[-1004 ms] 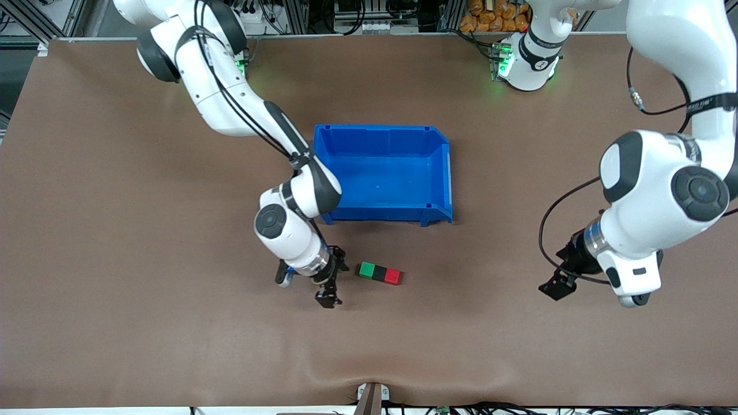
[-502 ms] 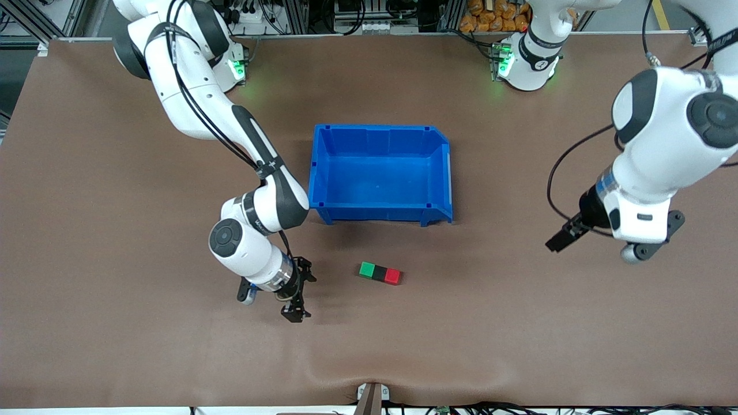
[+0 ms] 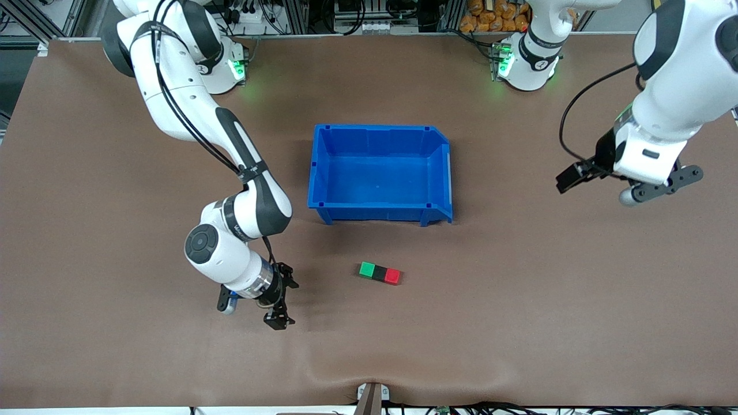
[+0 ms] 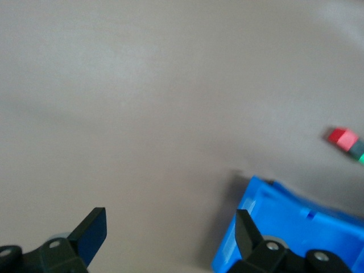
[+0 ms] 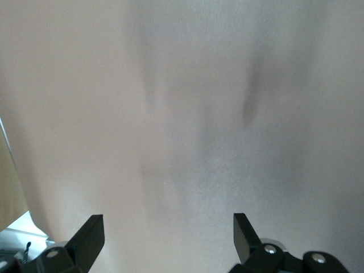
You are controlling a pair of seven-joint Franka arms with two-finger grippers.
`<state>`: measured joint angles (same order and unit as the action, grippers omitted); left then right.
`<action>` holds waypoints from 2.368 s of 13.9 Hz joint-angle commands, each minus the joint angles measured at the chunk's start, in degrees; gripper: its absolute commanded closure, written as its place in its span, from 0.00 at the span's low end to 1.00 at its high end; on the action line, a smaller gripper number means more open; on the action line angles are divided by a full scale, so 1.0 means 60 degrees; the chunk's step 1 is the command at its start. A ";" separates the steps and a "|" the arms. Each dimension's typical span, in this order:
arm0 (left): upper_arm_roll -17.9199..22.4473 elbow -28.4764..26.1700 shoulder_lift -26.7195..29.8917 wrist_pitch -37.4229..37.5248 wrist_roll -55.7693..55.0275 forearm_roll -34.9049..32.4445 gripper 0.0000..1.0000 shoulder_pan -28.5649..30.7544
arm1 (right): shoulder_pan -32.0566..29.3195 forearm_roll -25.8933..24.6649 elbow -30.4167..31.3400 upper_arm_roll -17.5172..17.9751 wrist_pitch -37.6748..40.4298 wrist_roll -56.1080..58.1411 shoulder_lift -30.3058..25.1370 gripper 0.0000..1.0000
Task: Attach green and red cubes to black cube
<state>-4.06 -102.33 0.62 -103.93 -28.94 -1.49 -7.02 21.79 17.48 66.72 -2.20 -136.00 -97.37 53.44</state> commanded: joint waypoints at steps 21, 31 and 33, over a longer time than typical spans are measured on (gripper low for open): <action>0.0090 0.2259 0.0585 0.3859 0.6068 -0.0440 0.00 0.1288 | -0.3278 -0.0262 0.0555 0.0176 0.7592 0.9738 -0.4217 0.00; 0.0046 0.2230 0.0160 0.3346 0.5159 -0.0044 0.00 0.1214 | -0.3602 -0.1974 0.0555 0.0220 0.9614 1.3484 -0.6340 0.00; 0.0032 0.2216 0.0145 0.3346 0.5219 -0.0073 0.00 0.1200 | -0.3602 -0.2268 0.0570 0.0206 1.0067 1.4771 -0.6882 0.00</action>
<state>-3.48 -89.99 1.81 -84.00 2.12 -2.04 0.06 0.78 6.21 67.31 -1.94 -77.08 -14.63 16.74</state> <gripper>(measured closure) 0.000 0.000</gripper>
